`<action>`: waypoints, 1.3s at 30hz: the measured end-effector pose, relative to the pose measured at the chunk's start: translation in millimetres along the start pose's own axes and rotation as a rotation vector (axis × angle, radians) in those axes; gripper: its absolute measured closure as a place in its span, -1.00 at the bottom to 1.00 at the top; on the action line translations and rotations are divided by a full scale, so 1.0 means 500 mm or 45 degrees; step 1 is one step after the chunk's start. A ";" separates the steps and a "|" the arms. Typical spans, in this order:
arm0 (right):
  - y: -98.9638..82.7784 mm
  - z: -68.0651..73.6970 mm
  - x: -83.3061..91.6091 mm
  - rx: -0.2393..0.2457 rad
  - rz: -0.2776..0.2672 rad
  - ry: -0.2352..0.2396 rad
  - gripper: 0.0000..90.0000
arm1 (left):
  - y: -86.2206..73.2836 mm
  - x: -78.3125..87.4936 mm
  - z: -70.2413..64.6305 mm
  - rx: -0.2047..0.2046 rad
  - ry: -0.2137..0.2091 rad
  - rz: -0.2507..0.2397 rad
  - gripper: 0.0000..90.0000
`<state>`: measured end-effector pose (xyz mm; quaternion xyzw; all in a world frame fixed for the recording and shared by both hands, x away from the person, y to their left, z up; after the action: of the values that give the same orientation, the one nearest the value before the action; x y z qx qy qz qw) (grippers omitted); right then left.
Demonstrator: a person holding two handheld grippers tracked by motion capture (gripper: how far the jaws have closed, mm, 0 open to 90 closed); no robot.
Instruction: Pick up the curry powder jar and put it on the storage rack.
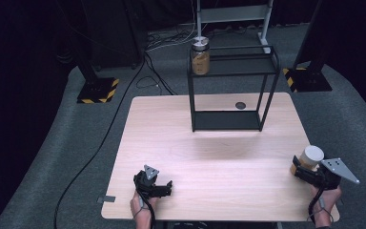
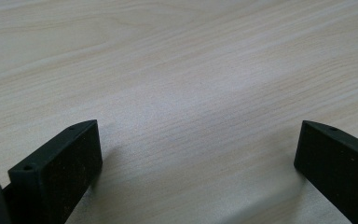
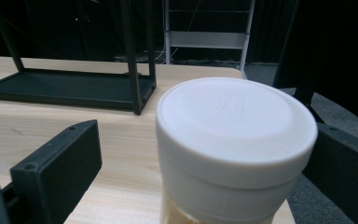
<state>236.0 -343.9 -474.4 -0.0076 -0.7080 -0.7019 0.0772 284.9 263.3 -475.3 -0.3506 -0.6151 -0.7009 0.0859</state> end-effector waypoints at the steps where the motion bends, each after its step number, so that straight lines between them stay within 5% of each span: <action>1: 0.000 0.000 0.000 0.000 0.000 0.000 -0.85 | 0.000 0.000 0.000 -0.001 -0.002 0.000 -1.00; 2: -0.007 0.010 -0.003 -0.037 -0.004 -0.083 -0.27 | 0.000 0.000 0.001 -0.003 -0.004 0.001 -1.00; 4: -0.015 -0.003 -0.005 -0.087 -0.032 -0.064 -0.26 | 0.000 0.000 0.001 -0.006 -0.006 0.001 -1.00; 20: -0.002 0.006 -0.001 -0.088 -0.024 -0.052 -0.26 | 0.000 0.000 0.000 -0.008 -0.005 0.001 -1.00; 39: 0.091 0.004 0.017 -0.051 -0.018 0.005 -0.26 | 0.000 0.000 -0.003 -0.016 -0.001 -0.005 -1.00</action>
<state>232.8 -342.0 -428.4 -0.0027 -0.6936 -0.7166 0.0736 284.2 262.1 -475.4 -0.3502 -0.6114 -0.7048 0.0823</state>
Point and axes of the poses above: each handheld gripper's, and its own axes: x roughly backward along the jaws, y roughly out of its top, z roughly to its left, the point moved 2 cm from there along -x, roughly forward along the jaws, and after that the axes turned 6 degrees about -z, right-handed, at the moved point
